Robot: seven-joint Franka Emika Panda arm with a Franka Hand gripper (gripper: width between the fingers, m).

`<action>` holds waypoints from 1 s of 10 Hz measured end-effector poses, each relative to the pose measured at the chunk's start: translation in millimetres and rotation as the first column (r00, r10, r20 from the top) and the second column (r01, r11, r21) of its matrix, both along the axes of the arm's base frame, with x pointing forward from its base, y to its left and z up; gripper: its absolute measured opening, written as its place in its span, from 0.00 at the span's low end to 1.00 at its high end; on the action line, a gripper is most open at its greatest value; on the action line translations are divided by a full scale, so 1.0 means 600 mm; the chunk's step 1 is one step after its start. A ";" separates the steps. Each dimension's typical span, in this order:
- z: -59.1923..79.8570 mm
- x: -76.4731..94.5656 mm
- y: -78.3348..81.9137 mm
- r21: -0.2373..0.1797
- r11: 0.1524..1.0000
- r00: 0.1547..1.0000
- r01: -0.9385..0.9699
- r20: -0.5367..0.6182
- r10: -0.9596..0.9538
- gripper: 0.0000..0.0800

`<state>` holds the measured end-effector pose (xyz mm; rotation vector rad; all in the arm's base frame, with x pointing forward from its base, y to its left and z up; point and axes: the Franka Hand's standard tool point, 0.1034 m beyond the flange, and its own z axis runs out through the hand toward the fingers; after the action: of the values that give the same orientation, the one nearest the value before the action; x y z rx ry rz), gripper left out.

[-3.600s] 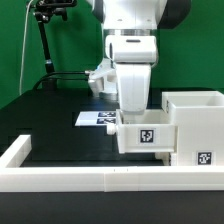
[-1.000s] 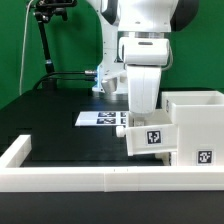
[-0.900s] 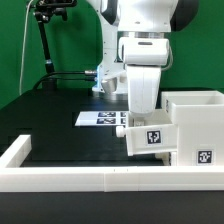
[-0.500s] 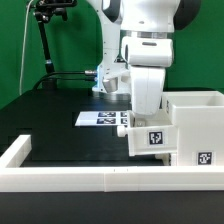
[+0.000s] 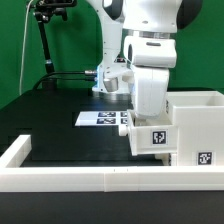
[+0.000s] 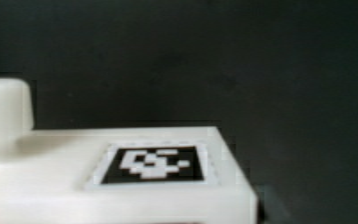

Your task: Assemble drawer

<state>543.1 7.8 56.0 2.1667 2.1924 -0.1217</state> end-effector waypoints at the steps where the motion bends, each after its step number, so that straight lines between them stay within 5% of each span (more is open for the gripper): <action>1: 0.001 0.000 0.000 0.000 1.000 1.000 0.000 0.001 0.000 0.36; 2: 0.012 0.002 0.003 -0.003 1.000 1.000 0.009 0.006 -0.009 0.52; 3: 0.029 0.005 0.006 -0.008 1.000 1.000 0.006 0.010 -0.006 0.52; 4: 0.044 0.005 0.005 -0.019 1.000 1.000 0.007 0.000 -0.007 0.73; 5: 0.054 0.007 0.001 -0.025 1.000 1.000 0.009 -0.004 -0.010 0.79; 7: 0.082 0.013 -0.023 -0.038 0.999 1.000 -0.011 -0.001 0.011 0.81; 10: 0.076 0.010 -0.074 -0.040 0.998 0.998 -0.057 -0.020 0.057 0.81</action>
Offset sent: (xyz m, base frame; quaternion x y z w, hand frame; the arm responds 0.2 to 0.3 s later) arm 0.0014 0.0017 0.0418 0.0284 -0.0333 -0.0004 0.9990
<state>548.9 -36.8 101.3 2.0886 2.2394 -0.1833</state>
